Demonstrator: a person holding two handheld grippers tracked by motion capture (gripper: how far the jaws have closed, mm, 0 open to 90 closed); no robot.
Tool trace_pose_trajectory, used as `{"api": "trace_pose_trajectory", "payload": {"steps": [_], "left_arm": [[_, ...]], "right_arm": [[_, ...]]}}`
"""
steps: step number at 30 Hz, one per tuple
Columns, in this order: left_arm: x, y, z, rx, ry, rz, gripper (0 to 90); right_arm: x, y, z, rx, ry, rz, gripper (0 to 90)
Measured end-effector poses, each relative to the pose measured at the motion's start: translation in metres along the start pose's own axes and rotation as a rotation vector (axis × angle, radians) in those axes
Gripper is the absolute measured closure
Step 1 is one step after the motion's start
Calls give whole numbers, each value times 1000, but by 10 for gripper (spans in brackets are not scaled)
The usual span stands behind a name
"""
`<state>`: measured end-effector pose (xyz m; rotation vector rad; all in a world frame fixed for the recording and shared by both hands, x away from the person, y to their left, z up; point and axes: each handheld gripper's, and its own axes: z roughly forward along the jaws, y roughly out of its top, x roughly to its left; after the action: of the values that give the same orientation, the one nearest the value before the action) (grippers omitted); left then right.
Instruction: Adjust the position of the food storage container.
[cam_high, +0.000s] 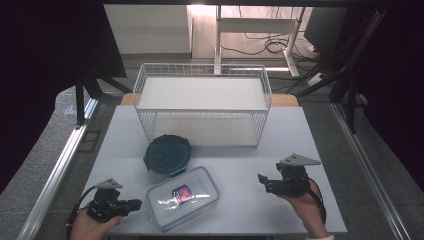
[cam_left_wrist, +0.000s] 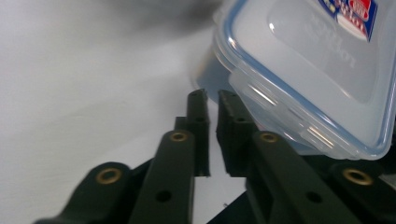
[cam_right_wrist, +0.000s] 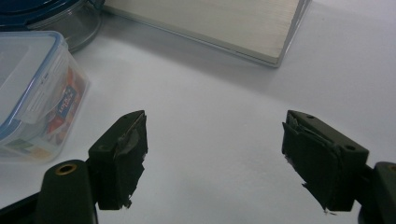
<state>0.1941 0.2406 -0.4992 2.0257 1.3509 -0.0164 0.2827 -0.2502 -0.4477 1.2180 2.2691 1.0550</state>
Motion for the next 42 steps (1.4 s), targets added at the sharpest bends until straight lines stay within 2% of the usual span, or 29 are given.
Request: {"api": "trace_pose_trajectory", "payload": {"steps": [3,8,11,20,25,30,32,42], "left_arm": [[-1,0,3,5,-17,-1,895],[-1,2,10,13,-36,-10,900],[-1,4,13,26,-20,-3,900],[0,11,24,42,-31,2,900],[-9,24,38,59,-40,27,900],[-15,32,46,53,-52,30,900],[-19,38,52,61,-58,48,900],[-30,55,69,55,-74,65,900]], "right_arm": [[0,0,1,4,-1,0,221],[-3,-1,1,5,-7,7,221],[-4,-1,0,2,-8,11,221],[-5,-2,2,9,-8,12,221],[-5,-2,2,9,-6,12,221],[-6,-2,1,6,-6,16,221],[-7,-2,0,7,-7,17,221],[-7,-2,0,10,-1,17,221]]}}
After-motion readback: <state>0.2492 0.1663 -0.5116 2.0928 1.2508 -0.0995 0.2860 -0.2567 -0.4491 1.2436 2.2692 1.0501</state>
